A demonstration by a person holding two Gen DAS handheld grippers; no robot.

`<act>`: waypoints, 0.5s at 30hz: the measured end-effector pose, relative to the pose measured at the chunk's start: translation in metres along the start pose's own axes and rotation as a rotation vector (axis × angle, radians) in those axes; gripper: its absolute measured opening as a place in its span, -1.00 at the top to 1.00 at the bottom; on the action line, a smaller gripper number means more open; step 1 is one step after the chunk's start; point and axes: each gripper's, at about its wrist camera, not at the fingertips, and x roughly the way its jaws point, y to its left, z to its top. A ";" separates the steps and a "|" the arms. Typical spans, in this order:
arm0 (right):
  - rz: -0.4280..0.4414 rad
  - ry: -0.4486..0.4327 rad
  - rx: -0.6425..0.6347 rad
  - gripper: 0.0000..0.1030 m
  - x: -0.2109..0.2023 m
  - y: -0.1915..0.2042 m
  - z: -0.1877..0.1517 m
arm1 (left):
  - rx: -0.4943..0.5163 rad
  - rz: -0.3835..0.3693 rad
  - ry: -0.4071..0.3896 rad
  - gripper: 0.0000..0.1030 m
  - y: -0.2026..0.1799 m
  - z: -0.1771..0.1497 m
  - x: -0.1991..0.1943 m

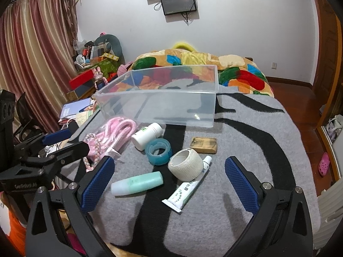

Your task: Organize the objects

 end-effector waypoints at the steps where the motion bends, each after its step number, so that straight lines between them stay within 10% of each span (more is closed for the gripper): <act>1: -0.003 0.007 0.001 -0.83 0.002 -0.002 0.000 | -0.006 0.004 0.010 -0.58 0.003 -0.001 0.003; 15: -0.056 0.098 -0.040 0.16 0.035 -0.010 -0.007 | -0.065 -0.005 0.057 0.05 0.019 -0.005 0.030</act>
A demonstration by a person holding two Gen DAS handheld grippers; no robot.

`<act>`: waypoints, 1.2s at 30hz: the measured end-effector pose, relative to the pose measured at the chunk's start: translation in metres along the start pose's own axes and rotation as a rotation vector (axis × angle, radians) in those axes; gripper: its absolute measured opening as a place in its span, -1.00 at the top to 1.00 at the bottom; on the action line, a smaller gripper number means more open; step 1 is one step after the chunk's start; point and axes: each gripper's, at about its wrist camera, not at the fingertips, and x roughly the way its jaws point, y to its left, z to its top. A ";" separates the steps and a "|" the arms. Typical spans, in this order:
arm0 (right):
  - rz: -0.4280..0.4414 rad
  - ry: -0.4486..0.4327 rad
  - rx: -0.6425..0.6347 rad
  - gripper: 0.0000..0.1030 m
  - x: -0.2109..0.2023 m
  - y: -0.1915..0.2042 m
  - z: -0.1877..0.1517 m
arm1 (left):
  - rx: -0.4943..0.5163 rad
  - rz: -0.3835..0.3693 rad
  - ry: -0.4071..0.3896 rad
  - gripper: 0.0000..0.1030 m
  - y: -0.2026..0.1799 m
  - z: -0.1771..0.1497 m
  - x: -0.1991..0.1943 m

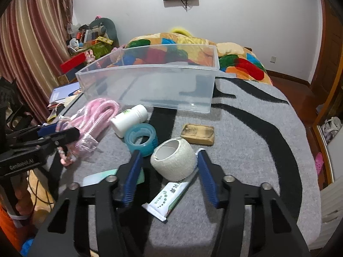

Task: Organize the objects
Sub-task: 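Grasp the white tape roll with right tool while left grasps the rope bag, then drop the white tape roll into the box while left tool carries rope bag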

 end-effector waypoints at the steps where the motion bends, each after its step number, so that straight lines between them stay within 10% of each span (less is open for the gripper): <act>1: -0.006 -0.003 -0.001 0.23 0.000 0.000 0.000 | -0.003 0.001 -0.010 0.20 0.001 0.000 -0.002; 4: -0.008 -0.013 -0.002 0.24 -0.002 -0.001 0.000 | -0.007 0.008 -0.021 0.78 0.005 0.001 -0.007; 8: -0.019 -0.038 -0.010 0.25 -0.007 0.001 0.001 | -0.023 0.007 -0.027 0.91 0.010 -0.002 -0.013; 36: -0.007 -0.133 0.022 0.25 -0.006 -0.012 0.110 | -0.006 0.027 -0.247 0.93 0.022 0.124 -0.037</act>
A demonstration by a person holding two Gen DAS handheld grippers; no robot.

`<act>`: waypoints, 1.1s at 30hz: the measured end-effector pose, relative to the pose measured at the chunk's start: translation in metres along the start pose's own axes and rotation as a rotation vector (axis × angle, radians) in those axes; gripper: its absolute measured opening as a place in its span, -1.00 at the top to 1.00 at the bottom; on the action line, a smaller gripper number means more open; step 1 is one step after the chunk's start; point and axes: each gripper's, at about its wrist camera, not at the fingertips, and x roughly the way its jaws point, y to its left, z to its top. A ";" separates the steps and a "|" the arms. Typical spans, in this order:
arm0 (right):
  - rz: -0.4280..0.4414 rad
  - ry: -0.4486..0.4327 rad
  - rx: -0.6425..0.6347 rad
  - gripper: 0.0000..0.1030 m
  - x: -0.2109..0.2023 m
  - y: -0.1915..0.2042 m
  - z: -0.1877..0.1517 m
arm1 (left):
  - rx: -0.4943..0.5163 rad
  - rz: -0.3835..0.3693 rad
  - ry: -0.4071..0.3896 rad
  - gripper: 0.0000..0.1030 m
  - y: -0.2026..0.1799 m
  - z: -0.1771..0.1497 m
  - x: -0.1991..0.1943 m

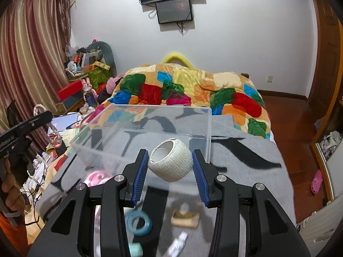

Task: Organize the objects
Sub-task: 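Drop the white tape roll into the box while left tool carries rope bag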

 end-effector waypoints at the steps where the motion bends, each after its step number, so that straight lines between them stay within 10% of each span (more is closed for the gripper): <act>1: -0.005 0.011 -0.002 0.25 0.006 0.000 0.002 | 0.000 0.008 0.007 0.93 0.000 0.002 0.008; 17: 0.015 0.177 -0.005 0.23 0.074 0.002 0.009 | 0.021 -0.003 0.263 0.89 -0.007 -0.021 0.093; 33: 0.034 0.100 -0.027 -0.11 0.020 0.000 0.001 | 0.067 -0.020 0.173 -0.60 -0.020 -0.011 0.036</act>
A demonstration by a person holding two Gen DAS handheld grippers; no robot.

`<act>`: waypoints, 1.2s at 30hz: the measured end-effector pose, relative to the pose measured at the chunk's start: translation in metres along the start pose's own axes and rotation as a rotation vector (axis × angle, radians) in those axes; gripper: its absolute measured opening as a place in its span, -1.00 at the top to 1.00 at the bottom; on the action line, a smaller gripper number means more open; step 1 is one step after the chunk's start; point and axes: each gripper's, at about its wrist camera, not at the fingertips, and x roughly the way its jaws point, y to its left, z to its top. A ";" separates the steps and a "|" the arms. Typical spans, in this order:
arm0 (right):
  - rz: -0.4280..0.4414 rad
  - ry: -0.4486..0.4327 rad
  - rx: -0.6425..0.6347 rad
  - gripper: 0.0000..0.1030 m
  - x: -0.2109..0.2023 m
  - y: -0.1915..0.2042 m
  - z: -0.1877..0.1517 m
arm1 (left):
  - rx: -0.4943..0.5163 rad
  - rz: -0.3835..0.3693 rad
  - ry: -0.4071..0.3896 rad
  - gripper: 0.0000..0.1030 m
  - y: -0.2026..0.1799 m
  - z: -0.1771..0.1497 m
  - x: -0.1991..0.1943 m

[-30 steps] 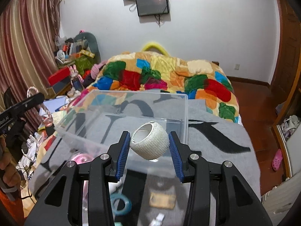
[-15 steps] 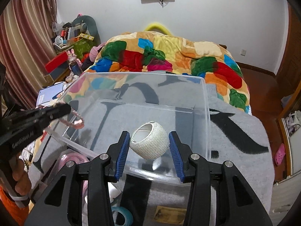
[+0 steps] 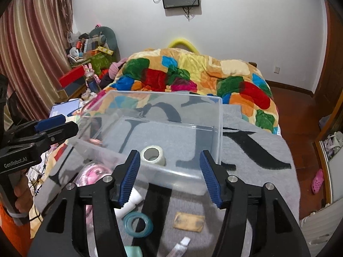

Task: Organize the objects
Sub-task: 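Drop the white tape roll into the box while left tool carries rope bag, then grasp the brown soap bar with the right tool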

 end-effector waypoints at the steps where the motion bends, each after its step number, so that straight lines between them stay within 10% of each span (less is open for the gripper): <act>1: 0.001 -0.007 -0.001 -0.13 -0.004 0.000 -0.001 | 0.009 0.008 -0.006 -0.64 -0.002 0.002 0.000; 11: -0.016 -0.039 -0.004 -0.19 -0.027 -0.003 -0.025 | 0.032 0.027 0.050 -0.77 -0.008 -0.026 0.009; 27: -0.006 0.164 0.069 -0.18 0.025 -0.026 -0.078 | 0.087 -0.011 0.282 -0.77 -0.024 -0.097 0.052; 31: -0.028 0.158 0.051 0.22 0.024 -0.027 -0.080 | 0.082 0.000 0.268 -0.77 -0.016 -0.101 0.047; 36: -0.024 0.142 0.059 0.25 0.019 -0.032 -0.082 | 0.092 0.012 0.248 -0.51 -0.021 -0.100 0.048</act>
